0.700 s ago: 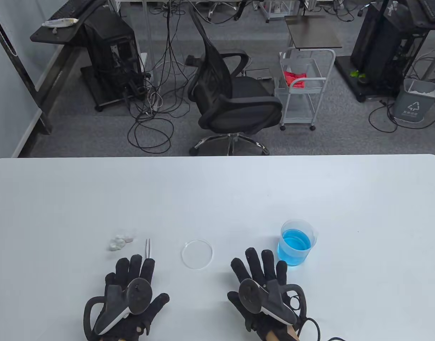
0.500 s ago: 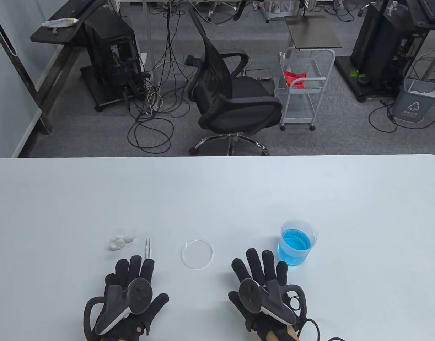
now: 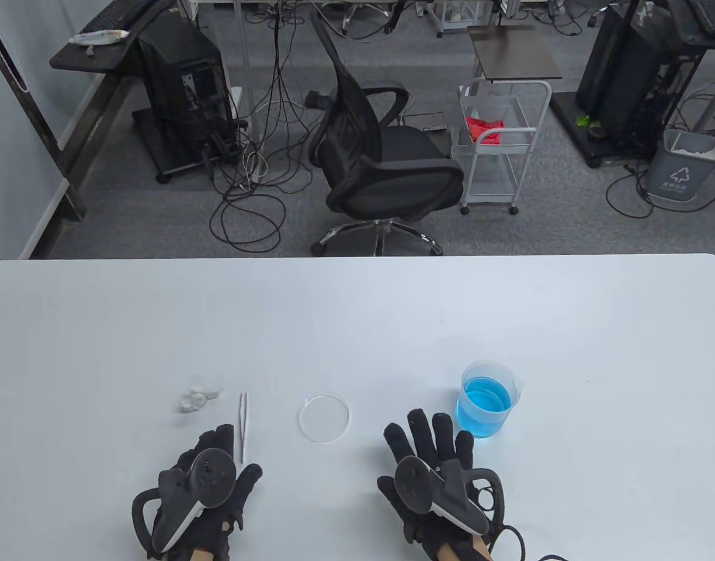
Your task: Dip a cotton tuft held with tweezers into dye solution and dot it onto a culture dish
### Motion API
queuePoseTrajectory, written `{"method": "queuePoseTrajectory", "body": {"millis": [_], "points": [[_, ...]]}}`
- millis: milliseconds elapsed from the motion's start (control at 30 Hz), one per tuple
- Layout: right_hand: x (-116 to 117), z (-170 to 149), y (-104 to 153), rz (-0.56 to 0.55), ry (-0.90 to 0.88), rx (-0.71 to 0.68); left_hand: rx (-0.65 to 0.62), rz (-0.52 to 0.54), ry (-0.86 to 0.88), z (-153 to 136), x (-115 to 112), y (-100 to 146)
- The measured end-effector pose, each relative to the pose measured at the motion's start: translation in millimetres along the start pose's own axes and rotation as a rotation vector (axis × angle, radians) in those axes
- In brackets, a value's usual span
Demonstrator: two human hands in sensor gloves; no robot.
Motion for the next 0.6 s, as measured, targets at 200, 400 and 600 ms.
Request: {"method": "queuePoseTrajectory", "body": {"millis": [200, 400, 600], "points": [[0, 1, -2, 0.001, -0.006, 0.003, 0.123, -0.054, -0.130, 3, -6, -21], [3, 3, -4, 0.027, -0.011, -0.001, 0.191, -0.144, -0.079, 8, -14, -39], [3, 4, -4, 0.024, -0.005, 0.000, 0.250, -0.164, -0.053, 10, -20, -51]]}}
Point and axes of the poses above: the tracker on the back of each hand, its own z axis roughly to the thumb side, its own y axis roughly from the fingertips to the wrist, x = y × z, the point moved 2 cm from there along -y, roughly from the wrist to the fingertips, and after that the axes turned 1 degree about -x, right-handed, at the moved point
